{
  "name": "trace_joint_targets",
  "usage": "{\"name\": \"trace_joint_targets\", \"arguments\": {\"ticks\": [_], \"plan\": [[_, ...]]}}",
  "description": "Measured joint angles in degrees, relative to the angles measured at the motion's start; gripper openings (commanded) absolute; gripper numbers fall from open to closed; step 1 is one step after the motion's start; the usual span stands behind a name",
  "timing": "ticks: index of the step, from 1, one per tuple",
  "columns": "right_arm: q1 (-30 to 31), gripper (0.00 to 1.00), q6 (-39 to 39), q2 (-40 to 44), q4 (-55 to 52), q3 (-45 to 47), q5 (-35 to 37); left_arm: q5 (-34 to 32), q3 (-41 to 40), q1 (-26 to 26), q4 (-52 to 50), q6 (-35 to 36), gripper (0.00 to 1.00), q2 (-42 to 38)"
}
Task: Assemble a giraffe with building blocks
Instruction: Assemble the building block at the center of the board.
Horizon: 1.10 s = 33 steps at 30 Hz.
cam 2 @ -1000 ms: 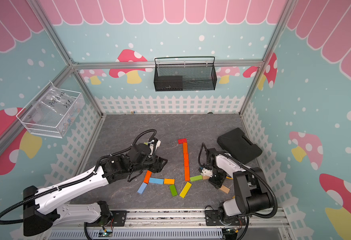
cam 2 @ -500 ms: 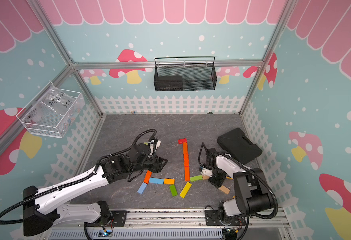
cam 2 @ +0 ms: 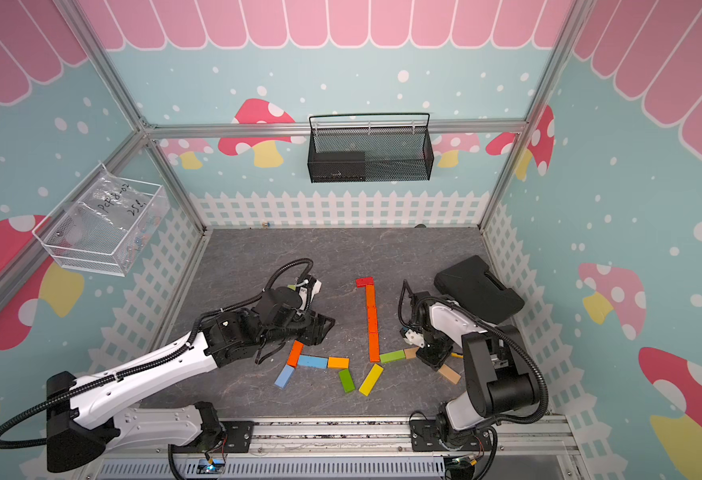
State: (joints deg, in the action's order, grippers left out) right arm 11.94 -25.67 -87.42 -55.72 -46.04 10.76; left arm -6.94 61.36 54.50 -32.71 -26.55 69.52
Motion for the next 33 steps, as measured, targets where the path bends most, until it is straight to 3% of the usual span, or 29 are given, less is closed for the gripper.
{"name": "trace_joint_targets", "arguments": {"ticks": [20, 33], "plan": [[-1.8, 0.29, 1.6, 0.1, 2.4, -0.9, -0.3, -0.4, 0.0, 0.0, 0.0, 0.0, 0.67, 0.0], [-1.9, 0.42, 1.8, 1.7, 3.3, -0.9, -0.8, -0.6, 0.0, 0.0, 0.0, 0.0, 0.67, 0.0]]}}
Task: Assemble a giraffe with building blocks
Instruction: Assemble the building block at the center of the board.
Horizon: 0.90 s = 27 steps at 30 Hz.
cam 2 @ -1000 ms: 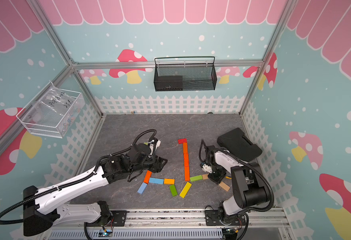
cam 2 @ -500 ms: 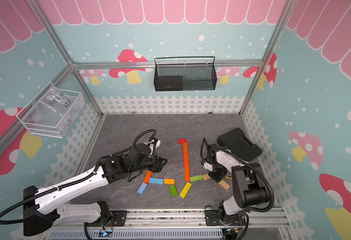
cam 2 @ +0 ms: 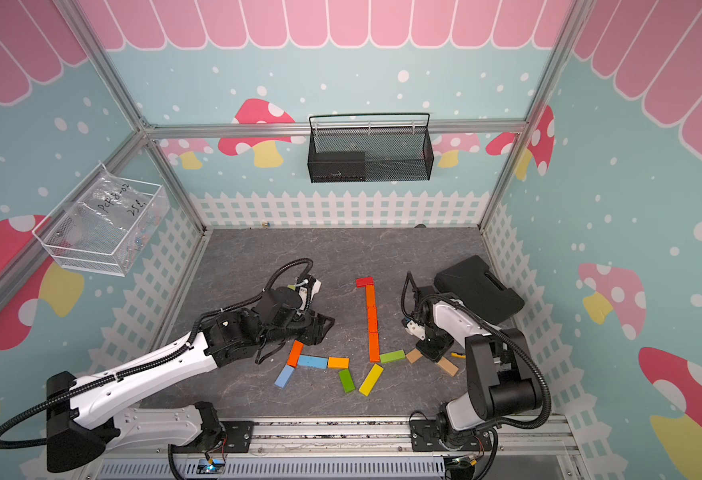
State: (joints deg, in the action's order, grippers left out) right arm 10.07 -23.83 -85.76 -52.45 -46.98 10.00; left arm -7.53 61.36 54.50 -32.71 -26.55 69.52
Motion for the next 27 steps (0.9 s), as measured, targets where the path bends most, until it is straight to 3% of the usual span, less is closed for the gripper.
{"name": "trace_joint_targets", "arguments": {"ticks": [8, 19, 27], "plan": [[0.0, 0.54, -0.2, 0.9, -0.2, 0.0, -0.7, 0.0, 0.0, 0.0, 0.0, 0.0, 0.67, 0.0], [0.2, 0.55, -0.5, 7.7, -3.0, -5.4, -3.0, 0.0, 0.0, -0.4, 0.0, 0.0, 0.67, 0.0], [6.3, 0.58, -11.6, 15.7, -1.3, -5.2, -1.3, 0.1, 0.0, -0.5, 0.0, 0.0, 0.67, 0.7]]}}
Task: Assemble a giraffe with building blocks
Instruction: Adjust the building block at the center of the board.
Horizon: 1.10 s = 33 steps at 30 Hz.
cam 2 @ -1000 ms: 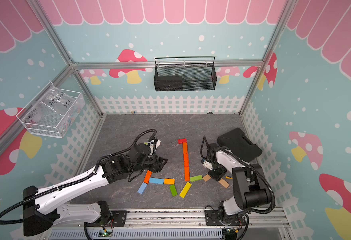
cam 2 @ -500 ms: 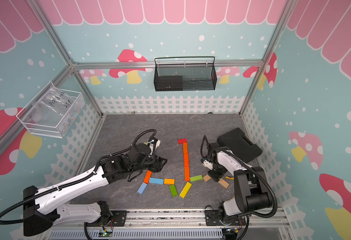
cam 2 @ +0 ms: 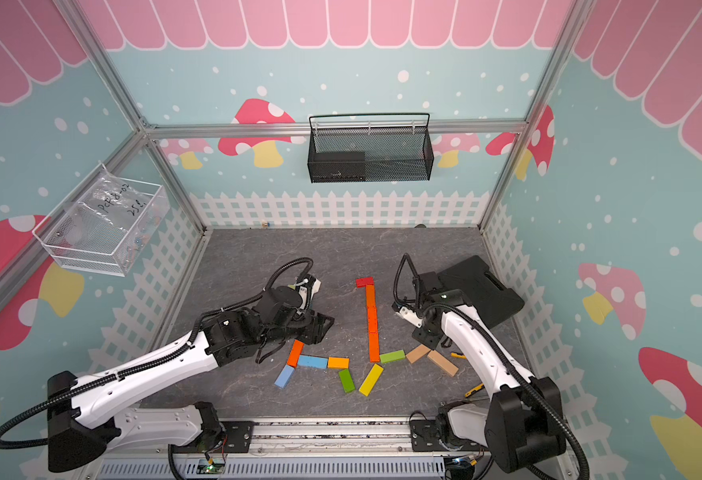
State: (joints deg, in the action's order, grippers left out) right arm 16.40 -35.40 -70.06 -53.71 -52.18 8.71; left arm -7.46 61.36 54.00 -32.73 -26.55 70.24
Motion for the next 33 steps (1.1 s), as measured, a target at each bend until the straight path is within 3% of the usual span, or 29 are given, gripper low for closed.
{"name": "trace_joint_targets", "arguments": {"ticks": [8, 12, 20, 33], "plan": [[2.1, 0.58, -16.8, 6.8, 9.4, 7.9, 0.7, 0.2, 0.1, 0.0, -0.4, 0.0, 0.67, 1.7], [2.1, 0.59, -21.6, 6.8, 13.7, 10.3, -0.4, 0.5, 0.1, -0.3, -0.7, 0.0, 0.67, 2.9], [3.2, 0.59, -25.0, 5.6, 18.2, 14.7, -3.1, 1.3, 0.1, -1.0, -0.9, 0.0, 0.66, 4.0], [4.8, 0.58, -25.9, 6.2, 16.0, 16.4, -4.4, 1.8, 0.1, -1.1, -0.9, 0.0, 0.66, 4.0]]}}
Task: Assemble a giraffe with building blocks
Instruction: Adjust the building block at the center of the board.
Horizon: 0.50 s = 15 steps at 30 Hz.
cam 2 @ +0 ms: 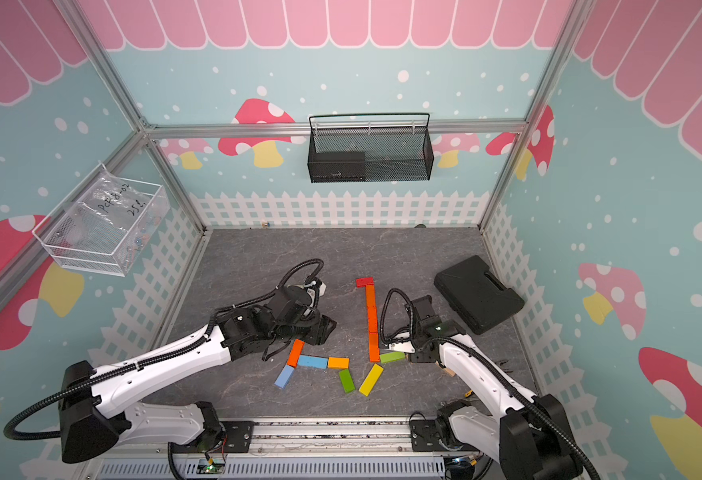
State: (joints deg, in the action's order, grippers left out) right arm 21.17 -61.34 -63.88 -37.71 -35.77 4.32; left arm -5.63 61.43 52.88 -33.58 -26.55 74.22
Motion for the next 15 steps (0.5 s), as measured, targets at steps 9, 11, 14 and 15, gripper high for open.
{"name": "trace_joint_targets", "arguments": {"ticks": [9, 11, 14, 15], "plan": [[0.3, 0.59, -0.3, 0.6, -1.2, 1.6, -0.3, 0.5, 0.0, 0.0, 0.0, 0.0, 0.66, 0.0], [0.4, 0.59, -0.3, 0.5, -1.2, 1.7, -0.2, 0.6, 0.0, 0.0, 0.0, 0.0, 0.66, 0.0], [0.6, 0.59, -0.3, 0.0, -0.9, 1.7, -0.1, 0.6, 0.0, 0.0, 0.0, 0.0, 0.66, 0.0], [0.7, 0.59, -0.4, -0.2, -0.7, 1.7, -0.1, 0.7, 0.0, 0.0, 0.0, 0.0, 0.66, 0.0]]}}
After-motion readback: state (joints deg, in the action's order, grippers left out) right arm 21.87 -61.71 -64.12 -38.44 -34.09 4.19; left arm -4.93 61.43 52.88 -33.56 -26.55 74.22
